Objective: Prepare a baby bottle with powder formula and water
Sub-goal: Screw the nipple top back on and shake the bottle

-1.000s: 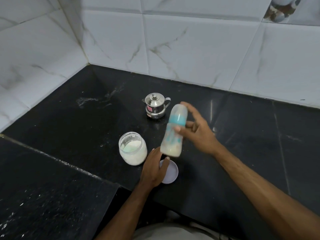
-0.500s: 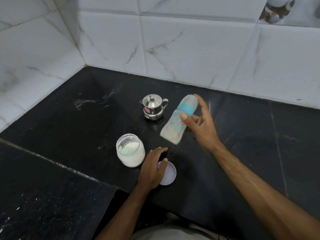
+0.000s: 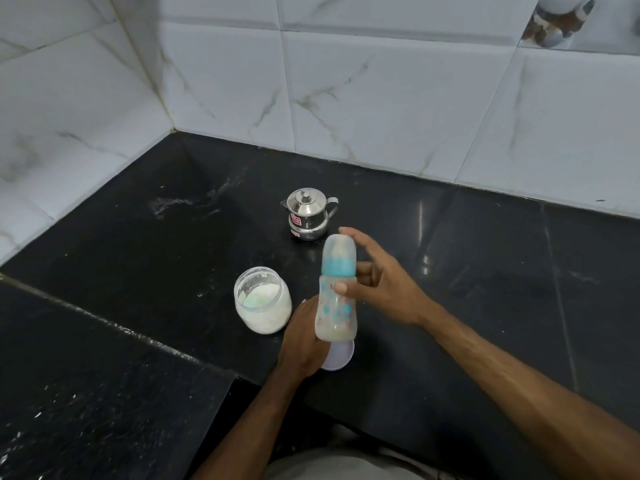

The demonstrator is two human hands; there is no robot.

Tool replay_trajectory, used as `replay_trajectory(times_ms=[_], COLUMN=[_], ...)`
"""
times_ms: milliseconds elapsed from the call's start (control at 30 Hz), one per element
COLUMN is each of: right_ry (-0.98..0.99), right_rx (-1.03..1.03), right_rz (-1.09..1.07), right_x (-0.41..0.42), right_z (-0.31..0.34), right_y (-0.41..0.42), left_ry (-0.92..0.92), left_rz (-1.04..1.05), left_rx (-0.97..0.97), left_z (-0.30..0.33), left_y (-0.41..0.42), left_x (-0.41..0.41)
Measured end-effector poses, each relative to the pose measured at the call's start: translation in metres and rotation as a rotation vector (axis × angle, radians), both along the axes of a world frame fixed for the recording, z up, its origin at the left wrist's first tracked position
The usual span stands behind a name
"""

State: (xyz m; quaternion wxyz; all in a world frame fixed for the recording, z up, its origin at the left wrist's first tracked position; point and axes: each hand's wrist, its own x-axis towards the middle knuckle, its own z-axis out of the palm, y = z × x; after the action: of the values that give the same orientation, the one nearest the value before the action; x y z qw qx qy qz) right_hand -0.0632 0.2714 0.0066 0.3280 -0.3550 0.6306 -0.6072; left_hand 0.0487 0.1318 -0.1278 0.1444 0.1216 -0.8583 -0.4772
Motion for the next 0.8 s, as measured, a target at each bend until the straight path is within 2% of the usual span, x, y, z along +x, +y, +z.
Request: replay_trajectory(times_ms=[200, 233, 367, 400, 500, 567, 600, 733, 800], right_ry=[-0.100, -0.090, -0.002, -0.010, -0.096, -0.124, -0.130, -0.038, -0.067], right_rx=[-0.229, -0.223, -0.001, -0.017, -0.155, -0.206, -0.201, -0.023, -0.079], right_rz=[-0.425, -0.398, -0.017, -0.041, -0.347, -0.451, -0.431, -0.111, -0.175], right_x=[-0.021, -0.019, -0.002, -0.004, -0.022, -0.026, -0.023, -0.003, -0.008], right_z=[0.015, 0.013, -0.001, -0.001, 0.007, 0.008, 0.005, -0.008, -0.003], right_y=[-0.007, -0.006, 0.001, 0.001, -0.002, -0.004, -0.004, -0.001, -0.002], left_ry=[0.044, 0.043, 0.030, 0.040, 0.041, 0.028, 0.032, 0.069, 0.059], left_rz=[0.050, 0.059, 0.034, 0.038, 0.052, 0.042, 0.042, 0.049, 0.053], left_rx=[-0.124, -0.121, -0.040, -0.049, -0.128, -0.129, -0.125, -0.025, -0.065], left_z=[0.002, 0.001, 0.002, 0.003, 0.003, 0.002, 0.002, 0.006, 0.006], left_y=[0.005, 0.004, 0.002, 0.002, 0.003, 0.003, 0.003, 0.004, 0.004], left_x=[0.003, 0.003, 0.001, 0.002, 0.003, 0.003, 0.004, 0.005, 0.005])
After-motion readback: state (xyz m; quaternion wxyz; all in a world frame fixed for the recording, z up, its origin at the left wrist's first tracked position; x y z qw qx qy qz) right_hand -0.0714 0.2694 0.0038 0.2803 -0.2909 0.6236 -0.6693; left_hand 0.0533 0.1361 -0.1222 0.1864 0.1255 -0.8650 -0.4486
